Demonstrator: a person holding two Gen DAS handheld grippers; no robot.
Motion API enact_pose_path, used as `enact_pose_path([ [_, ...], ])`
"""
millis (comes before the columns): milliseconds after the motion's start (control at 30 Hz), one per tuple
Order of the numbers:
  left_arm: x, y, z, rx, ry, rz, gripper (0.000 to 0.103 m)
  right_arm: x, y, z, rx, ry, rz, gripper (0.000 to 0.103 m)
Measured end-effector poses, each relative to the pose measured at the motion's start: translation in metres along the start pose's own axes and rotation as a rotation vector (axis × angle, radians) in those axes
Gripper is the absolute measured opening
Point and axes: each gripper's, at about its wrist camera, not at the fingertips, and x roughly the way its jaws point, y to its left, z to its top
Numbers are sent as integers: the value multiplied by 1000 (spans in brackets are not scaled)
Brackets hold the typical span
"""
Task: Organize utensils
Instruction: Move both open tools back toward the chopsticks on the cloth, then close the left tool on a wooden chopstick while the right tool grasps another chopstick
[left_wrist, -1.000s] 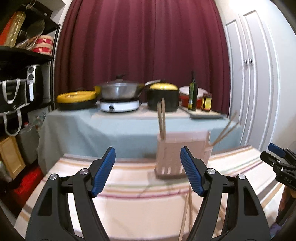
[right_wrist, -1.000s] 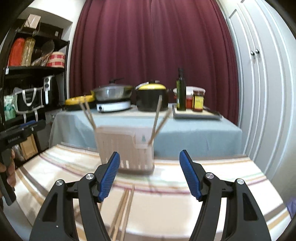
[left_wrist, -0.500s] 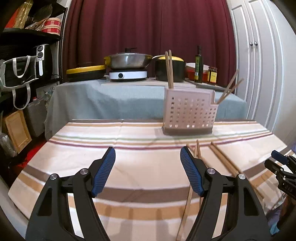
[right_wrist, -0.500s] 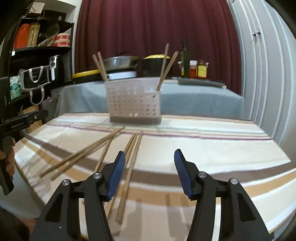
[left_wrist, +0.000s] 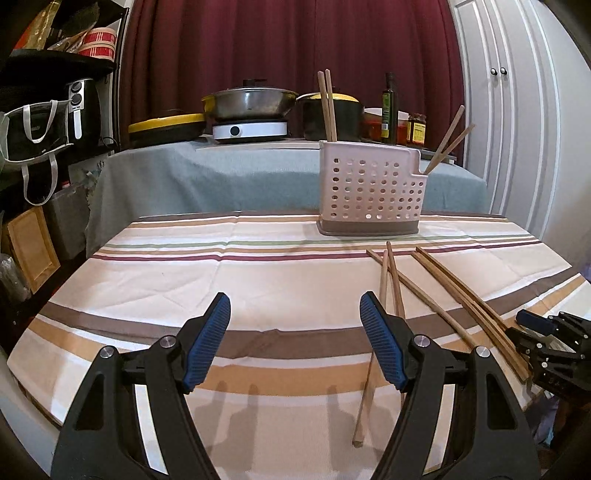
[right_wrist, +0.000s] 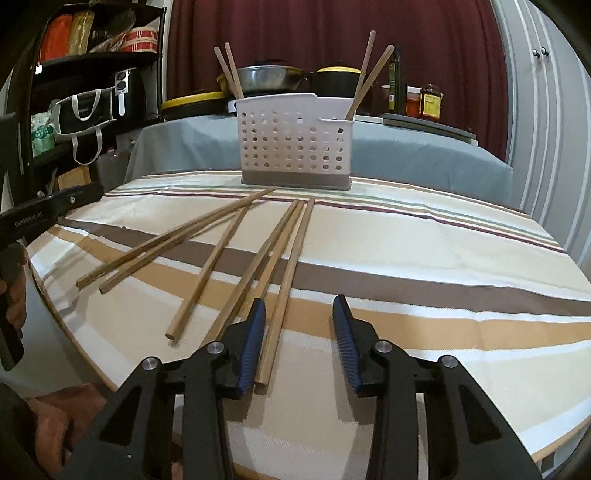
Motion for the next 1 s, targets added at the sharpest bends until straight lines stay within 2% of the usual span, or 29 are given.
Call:
enact_pose_path([
  [100, 0, -1, -4, 3, 5, -6, 71, -1, 0, -1, 2, -4, -4, 32],
  [500, 0, -10, -27, 42, 46, -43, 69, -2, -16, -3, 53, -22, -34, 22],
  [700, 2, -15, -36, 66, 65, -86, 59, -2, -19, -3, 60, -24, -43, 22],
  [1000, 9, -26, -53, 123, 97, -116, 37, -3, -22, -5, 79, -33, -26, 22],
])
